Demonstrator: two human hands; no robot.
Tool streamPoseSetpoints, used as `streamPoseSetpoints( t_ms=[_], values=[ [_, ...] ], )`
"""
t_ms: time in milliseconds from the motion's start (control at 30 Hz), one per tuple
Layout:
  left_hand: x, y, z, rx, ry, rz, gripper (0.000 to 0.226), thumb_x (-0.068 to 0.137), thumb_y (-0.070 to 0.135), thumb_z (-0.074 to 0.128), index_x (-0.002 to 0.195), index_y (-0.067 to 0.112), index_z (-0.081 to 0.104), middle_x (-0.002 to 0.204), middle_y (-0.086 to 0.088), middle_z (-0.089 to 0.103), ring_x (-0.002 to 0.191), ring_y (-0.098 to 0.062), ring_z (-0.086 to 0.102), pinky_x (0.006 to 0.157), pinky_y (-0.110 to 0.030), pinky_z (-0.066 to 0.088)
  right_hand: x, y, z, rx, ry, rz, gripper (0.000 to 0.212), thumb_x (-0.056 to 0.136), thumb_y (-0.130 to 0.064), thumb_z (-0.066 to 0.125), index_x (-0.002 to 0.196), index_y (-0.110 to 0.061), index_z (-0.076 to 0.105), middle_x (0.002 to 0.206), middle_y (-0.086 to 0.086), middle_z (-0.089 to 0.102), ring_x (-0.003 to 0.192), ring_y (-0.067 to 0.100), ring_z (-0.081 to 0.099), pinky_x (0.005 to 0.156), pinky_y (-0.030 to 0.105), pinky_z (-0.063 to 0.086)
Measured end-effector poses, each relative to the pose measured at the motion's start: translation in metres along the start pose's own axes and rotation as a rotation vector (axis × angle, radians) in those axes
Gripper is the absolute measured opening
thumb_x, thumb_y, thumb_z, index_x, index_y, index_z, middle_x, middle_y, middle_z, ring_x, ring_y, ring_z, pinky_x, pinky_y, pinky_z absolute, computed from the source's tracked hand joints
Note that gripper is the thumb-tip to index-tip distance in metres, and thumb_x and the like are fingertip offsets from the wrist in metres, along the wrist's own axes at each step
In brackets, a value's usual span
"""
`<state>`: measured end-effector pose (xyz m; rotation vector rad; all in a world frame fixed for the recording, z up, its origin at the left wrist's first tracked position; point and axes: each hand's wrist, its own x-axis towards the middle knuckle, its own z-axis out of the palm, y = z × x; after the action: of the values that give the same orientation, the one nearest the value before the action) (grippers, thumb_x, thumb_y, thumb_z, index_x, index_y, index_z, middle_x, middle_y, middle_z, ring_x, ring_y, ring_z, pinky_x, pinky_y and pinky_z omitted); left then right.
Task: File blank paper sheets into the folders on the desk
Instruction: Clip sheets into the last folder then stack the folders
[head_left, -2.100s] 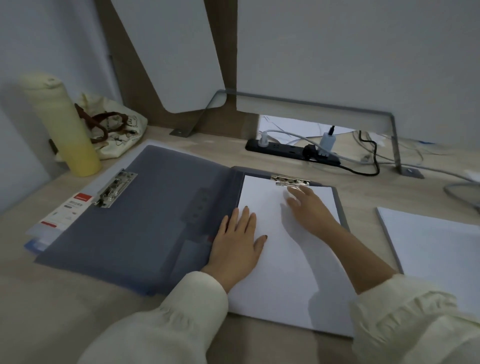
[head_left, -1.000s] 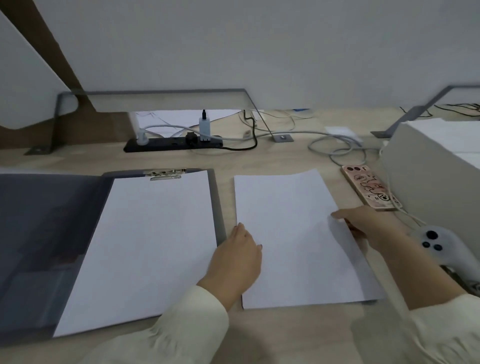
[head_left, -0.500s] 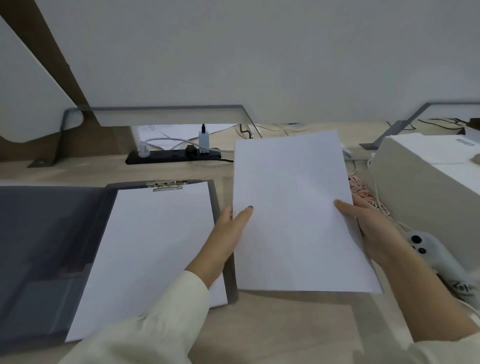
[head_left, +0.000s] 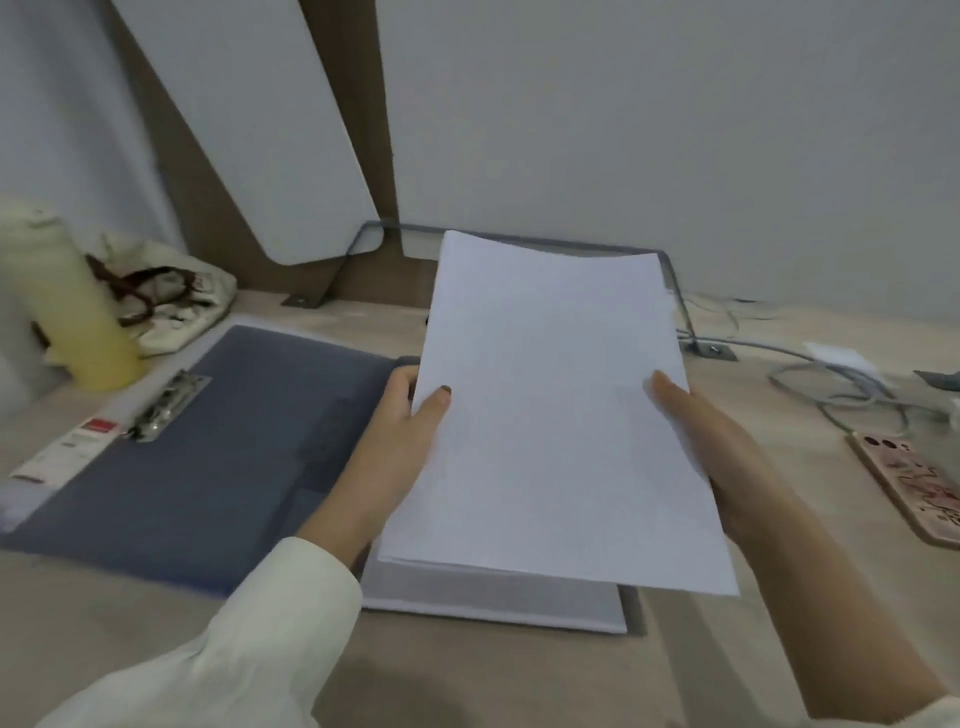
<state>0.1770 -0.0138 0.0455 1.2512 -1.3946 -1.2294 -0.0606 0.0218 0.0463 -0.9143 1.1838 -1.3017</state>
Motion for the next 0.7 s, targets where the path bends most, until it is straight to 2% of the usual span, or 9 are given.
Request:
streamPoseSetpoints(
  t_ms=[100,167,200,267,300,367,467,600,700],
  values=[
    [-0.004,-0.016,-0.034,-0.009,0.034,-0.027,0.023,0.095,0.032,0.047,0.117,0.028,0.039,0.102,0.016,0.058,0.089,-0.002,0.060,0.061,-0.017,0.045,0.019,0.018,0.044,-0.089,0.014,-0.001,0.023,0.095,-0.032,0.045,0.116,-0.027,0.054,0.110,-0.005,0.067,0.094,0.016,0.067,0.074,0.034,0.053],
    [-0.006,-0.027,-0.053,0.013,0.045,-0.042,0.027,0.094,0.030,0.050,0.118,0.028,0.037,0.106,0.016,0.056,0.094,-0.003,0.059,0.066,-0.019,0.046,0.032,0.027,0.068,-0.171,0.009,-0.012,0.025,0.095,-0.032,0.047,0.118,-0.026,0.054,0.115,-0.005,0.064,0.097,0.014,0.065,0.084,0.034,0.052],
    [-0.007,-0.032,-0.063,0.020,0.059,-0.053,0.027,0.095,0.028,0.050,0.119,0.027,0.038,0.108,0.015,0.056,0.096,-0.004,0.059,0.068,-0.020,0.047,0.035,0.031,0.078,-0.193,-0.013,0.011,0.022,0.095,-0.030,0.047,0.115,-0.027,0.055,0.108,-0.009,0.067,0.091,0.010,0.067,0.080,0.030,0.053],
    [-0.005,-0.039,-0.083,0.013,0.092,-0.070,0.023,0.096,0.027,0.047,0.119,0.026,0.042,0.112,0.011,0.058,0.099,-0.007,0.059,0.073,-0.024,0.048,0.039,0.036,0.091,-0.170,-0.088,0.081,0.015,0.095,-0.022,0.047,0.103,-0.029,0.058,0.085,-0.015,0.072,0.072,0.005,0.070,0.060,0.020,0.055],
    [-0.004,-0.042,-0.093,0.010,0.108,-0.079,0.021,0.097,0.027,0.045,0.118,0.026,0.044,0.111,0.010,0.058,0.098,-0.007,0.059,0.074,-0.025,0.048,0.040,0.039,0.095,-0.149,-0.134,0.114,0.017,0.094,-0.018,0.048,0.102,-0.028,0.060,0.083,-0.011,0.075,0.071,0.008,0.071,0.056,0.020,0.055],
    [-0.001,-0.043,-0.112,0.041,0.131,-0.100,0.017,0.097,0.027,0.043,0.113,0.024,0.049,0.105,0.011,0.060,0.092,-0.005,0.059,0.071,-0.023,0.045,0.043,0.045,0.106,-0.117,-0.211,0.150,0.024,0.092,-0.015,0.049,0.110,-0.025,0.060,0.096,-0.001,0.075,0.079,0.017,0.073,0.060,0.027,0.058],
    [0.012,-0.046,-0.144,0.181,0.242,-0.099,0.021,0.098,0.027,0.040,0.103,0.018,0.058,0.096,0.010,0.060,0.082,-0.003,0.055,0.067,-0.020,0.039,0.048,0.058,0.126,-0.068,-0.197,0.183,0.023,0.091,-0.012,0.051,0.108,-0.023,0.062,0.098,0.005,0.074,0.077,0.022,0.072,0.064,0.034,0.060],
    [0.036,-0.066,-0.198,0.602,0.592,-0.073,0.023,0.093,0.024,0.047,0.113,0.016,0.056,0.123,-0.008,0.050,0.110,-0.023,0.048,0.089,-0.034,0.038,0.054,0.072,0.146,-0.100,-0.160,0.199,0.023,0.090,-0.014,0.053,0.110,-0.022,0.062,0.100,0.006,0.074,0.088,0.030,0.070,0.081,0.044,0.055],
    [0.048,-0.079,-0.222,0.793,0.509,-0.246,0.038,0.092,0.032,0.048,0.124,0.012,0.046,0.133,-0.013,0.040,0.124,-0.031,0.038,0.098,-0.041,0.034,0.057,0.077,0.153,-0.140,-0.145,0.195,0.021,0.090,-0.014,0.053,0.106,-0.024,0.063,0.096,0.004,0.075,0.087,0.028,0.070,0.083,0.043,0.053]
  ],
)
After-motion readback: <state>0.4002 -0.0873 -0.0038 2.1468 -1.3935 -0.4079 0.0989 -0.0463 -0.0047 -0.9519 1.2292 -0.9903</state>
